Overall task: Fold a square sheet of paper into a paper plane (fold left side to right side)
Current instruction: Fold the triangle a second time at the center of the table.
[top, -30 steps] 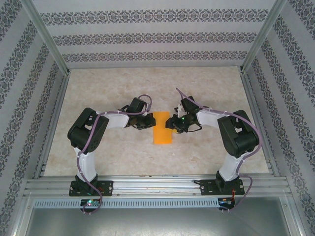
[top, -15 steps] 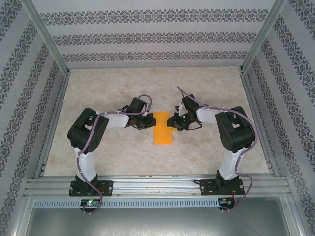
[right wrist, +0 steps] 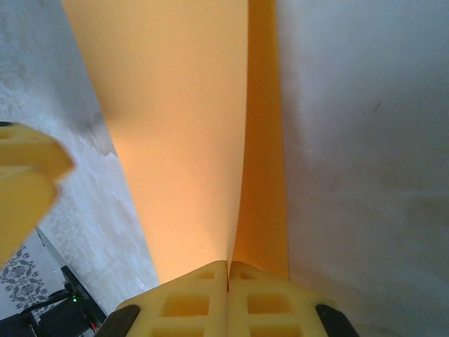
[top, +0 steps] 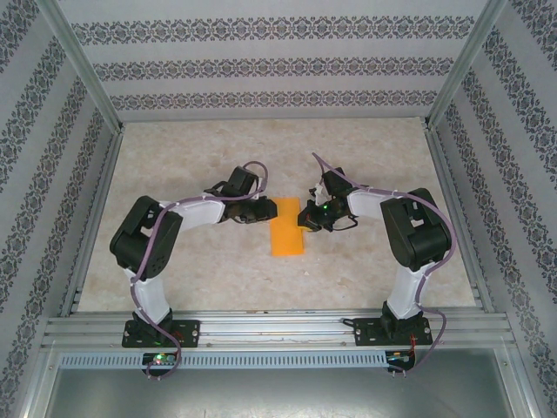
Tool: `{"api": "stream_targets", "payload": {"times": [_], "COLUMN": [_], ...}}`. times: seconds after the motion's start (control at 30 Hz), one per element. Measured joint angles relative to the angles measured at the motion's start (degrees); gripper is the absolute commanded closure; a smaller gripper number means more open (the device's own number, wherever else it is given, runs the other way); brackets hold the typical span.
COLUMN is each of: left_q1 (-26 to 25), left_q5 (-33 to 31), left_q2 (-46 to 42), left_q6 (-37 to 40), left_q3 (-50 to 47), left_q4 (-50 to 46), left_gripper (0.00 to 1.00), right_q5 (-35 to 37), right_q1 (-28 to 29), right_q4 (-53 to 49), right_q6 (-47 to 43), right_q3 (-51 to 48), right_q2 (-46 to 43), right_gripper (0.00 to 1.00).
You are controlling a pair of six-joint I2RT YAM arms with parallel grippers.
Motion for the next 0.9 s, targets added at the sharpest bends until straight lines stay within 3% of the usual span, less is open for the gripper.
{"api": "stream_targets", "payload": {"times": [0.2, 0.47, 0.67, 0.9], "left_q1": [-2.05, -15.17, -23.71, -28.59], "left_q5": [-3.48, -9.81, -15.23, -23.06], "left_q2": [-9.53, -17.05, -16.63, -8.79], "left_q6": [4.52, 11.8, 16.13, 20.68], "left_q3": [-2.95, -6.19, -4.96, 2.05], "left_q4": [-1.14, -5.51, -9.25, -13.88], "left_gripper": [0.56, 0.41, 0.36, 0.31], "right_q5": [-0.66, -1.05, -1.03, -1.03], "right_q1": [0.0, 0.0, 0.0, 0.0], "right_q4": [-1.86, -2.32, -2.32, -2.36], "right_q6": [0.5, 2.45, 3.06, 3.26], "right_q3": [0.0, 0.0, 0.11, 0.37], "right_q2": [-0.94, -1.27, -1.46, -1.51], "right_gripper": [1.0, 1.0, 1.0, 1.0]}}
